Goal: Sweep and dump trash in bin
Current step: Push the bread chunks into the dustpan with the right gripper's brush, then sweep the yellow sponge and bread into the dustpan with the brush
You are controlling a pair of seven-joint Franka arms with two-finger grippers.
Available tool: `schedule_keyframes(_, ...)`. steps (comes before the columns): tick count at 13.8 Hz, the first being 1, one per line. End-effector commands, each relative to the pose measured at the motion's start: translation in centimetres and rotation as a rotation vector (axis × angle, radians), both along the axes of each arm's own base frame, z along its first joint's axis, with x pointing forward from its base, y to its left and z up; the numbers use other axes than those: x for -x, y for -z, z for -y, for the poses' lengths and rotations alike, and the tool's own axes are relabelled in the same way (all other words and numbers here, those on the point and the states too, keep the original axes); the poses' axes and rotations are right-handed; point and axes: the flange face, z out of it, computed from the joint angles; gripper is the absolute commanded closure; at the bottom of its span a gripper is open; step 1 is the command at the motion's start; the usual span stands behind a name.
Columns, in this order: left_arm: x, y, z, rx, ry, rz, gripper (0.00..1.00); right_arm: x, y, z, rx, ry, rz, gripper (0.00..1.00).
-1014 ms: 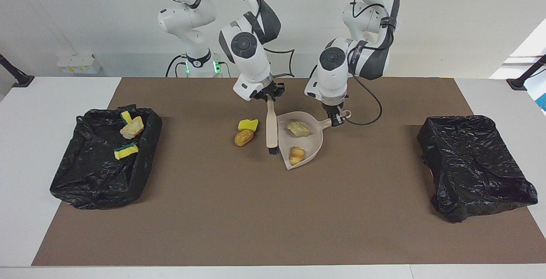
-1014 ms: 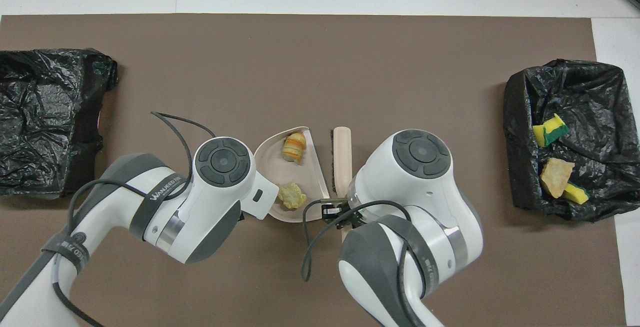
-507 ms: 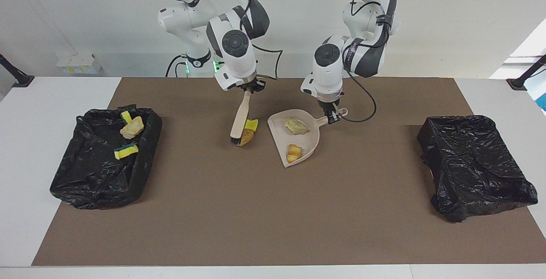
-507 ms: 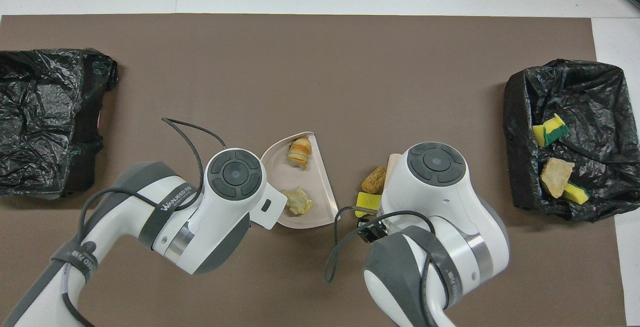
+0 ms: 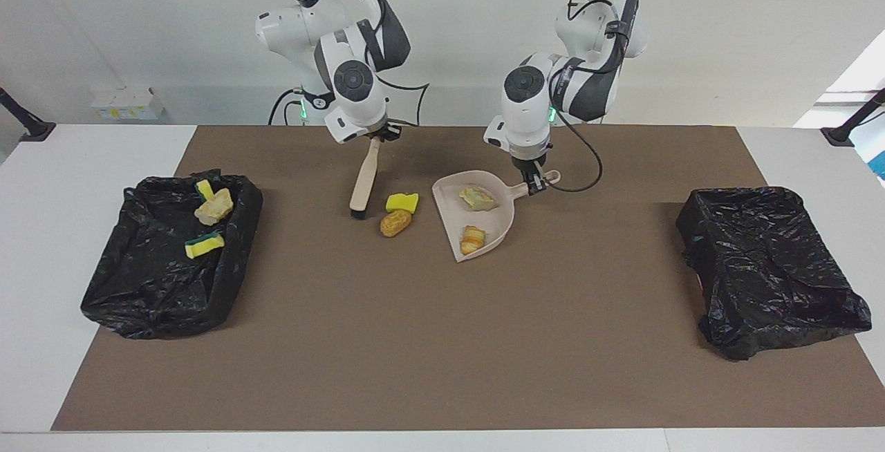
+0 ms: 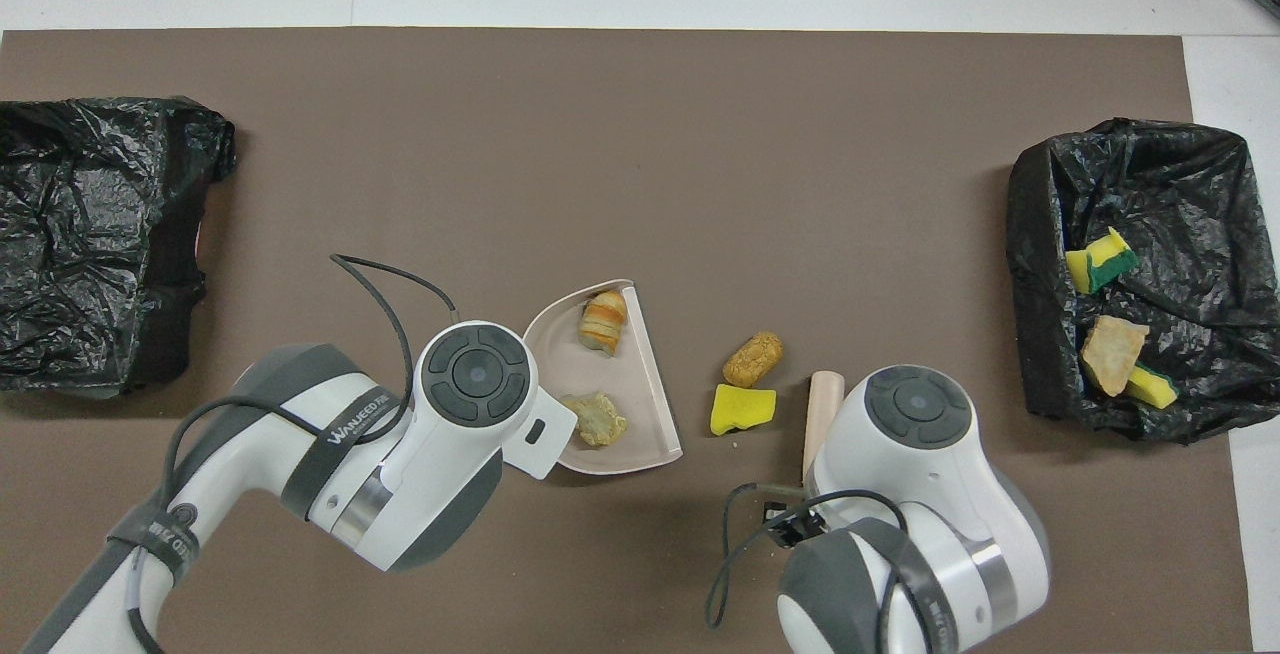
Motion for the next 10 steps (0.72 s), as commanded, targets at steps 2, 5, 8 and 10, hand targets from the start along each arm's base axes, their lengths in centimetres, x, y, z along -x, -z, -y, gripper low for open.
schedule_keyframes(2,0.9,-0.2,-0.9,-0.009,0.006,0.017,1.0,0.1,1.2,-3.1,-0.13,-0.037,0.045,1.0)
schedule_keyframes(5,0.8,-0.1,-1.1,-0.008,0.002,0.018,1.0,-0.1,2.4,-8.3,-0.199,-0.029,0.058,1.0)
schedule_keyframes(8,0.7,-0.1,-1.3,-0.007,-0.003,0.018,1.0,-0.7,1.3,-11.9,-0.297,-0.041,0.084,1.0)
schedule_keyframes(10,0.5,-0.1,-1.5,-0.005,-0.008,0.02,1.0,-1.2,0.5,-13.0,-0.348,-0.074,0.081,1.0)
